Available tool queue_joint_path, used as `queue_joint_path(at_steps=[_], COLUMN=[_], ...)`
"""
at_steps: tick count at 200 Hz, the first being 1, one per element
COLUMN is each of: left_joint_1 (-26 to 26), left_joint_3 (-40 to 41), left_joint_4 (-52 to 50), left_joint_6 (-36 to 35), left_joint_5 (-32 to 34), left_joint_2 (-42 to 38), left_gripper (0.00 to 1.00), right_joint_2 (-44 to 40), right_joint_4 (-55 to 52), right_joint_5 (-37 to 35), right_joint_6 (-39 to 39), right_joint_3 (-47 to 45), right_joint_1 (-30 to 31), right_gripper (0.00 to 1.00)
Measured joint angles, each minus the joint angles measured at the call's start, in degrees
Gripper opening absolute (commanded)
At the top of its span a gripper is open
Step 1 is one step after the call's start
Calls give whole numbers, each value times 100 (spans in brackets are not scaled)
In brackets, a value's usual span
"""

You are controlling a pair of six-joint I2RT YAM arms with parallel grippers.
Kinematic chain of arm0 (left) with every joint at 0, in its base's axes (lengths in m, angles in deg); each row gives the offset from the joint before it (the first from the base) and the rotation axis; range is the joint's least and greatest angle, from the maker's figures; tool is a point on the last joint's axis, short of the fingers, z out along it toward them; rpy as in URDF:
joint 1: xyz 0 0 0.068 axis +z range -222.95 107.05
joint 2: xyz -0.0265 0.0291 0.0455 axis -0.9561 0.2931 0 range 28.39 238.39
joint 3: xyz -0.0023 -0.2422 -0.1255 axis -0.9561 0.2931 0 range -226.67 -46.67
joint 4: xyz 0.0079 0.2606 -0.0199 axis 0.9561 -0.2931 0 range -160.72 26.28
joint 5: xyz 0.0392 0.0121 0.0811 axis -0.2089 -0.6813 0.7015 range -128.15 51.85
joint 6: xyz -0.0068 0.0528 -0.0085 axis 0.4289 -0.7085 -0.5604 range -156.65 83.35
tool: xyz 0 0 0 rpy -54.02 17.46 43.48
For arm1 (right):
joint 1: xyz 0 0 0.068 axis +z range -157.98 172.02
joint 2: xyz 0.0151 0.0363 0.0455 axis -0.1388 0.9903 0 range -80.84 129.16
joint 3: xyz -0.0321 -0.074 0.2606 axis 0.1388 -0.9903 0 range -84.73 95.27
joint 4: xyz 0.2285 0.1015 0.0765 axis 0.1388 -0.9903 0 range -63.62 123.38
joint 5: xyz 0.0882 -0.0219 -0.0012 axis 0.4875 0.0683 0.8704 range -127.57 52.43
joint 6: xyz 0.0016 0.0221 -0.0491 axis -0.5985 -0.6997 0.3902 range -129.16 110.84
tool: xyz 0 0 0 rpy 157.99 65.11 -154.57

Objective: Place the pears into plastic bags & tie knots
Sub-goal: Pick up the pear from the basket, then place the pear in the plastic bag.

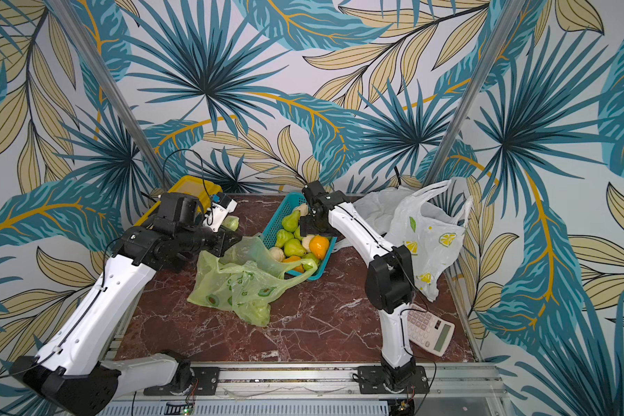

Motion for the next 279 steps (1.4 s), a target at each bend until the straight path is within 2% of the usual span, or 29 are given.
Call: queue_joint_path(at_steps=[21,62,95,124,166,203,226,253,265,279], left_joint_1=[17,22,22,-2,-190,-339,-391,-404,-404,-402], left_joint_3=[-7,-236,-304,-304,-332,-614,-675,-675,-656,-542], left_joint_4=[15,15,26,28,15,57,101,173,227,380], left_joint_6=[-22,-20,-20,-44,-42,166,374,546,586,627], left_joint_5=[-28,-111,-153,-184,-243,-225,-214,-212,-212,-212], left_joint_2=[-83,192,273,273,328,616,658,588,544,474], left_gripper=[0,0,0,0,0,0,0,0,0,0], right_joint_2=[275,446,350,-275,-1794,-2765,-2664,-1910,-1576,-1294], right_joint_4=[-136,-201,-170,-15,518,1797,2780,3659,3768,3748], right_joint_5=[-190,-382,-258,188,1200,1930,1967,1714,1556,1443], right_joint_6=[192,319,236,118,-326,-1252,-1952,-2575,-2651,-2623], right_joint_3=[15,31,0,-216,-396,-1322,-2061,-2470,-2503,-2496], right_joint_1=[35,98,114,116,170,1045,1582,1884,1980,2109], right_gripper=[82,45,36,34,32,30,30,33,40,59])
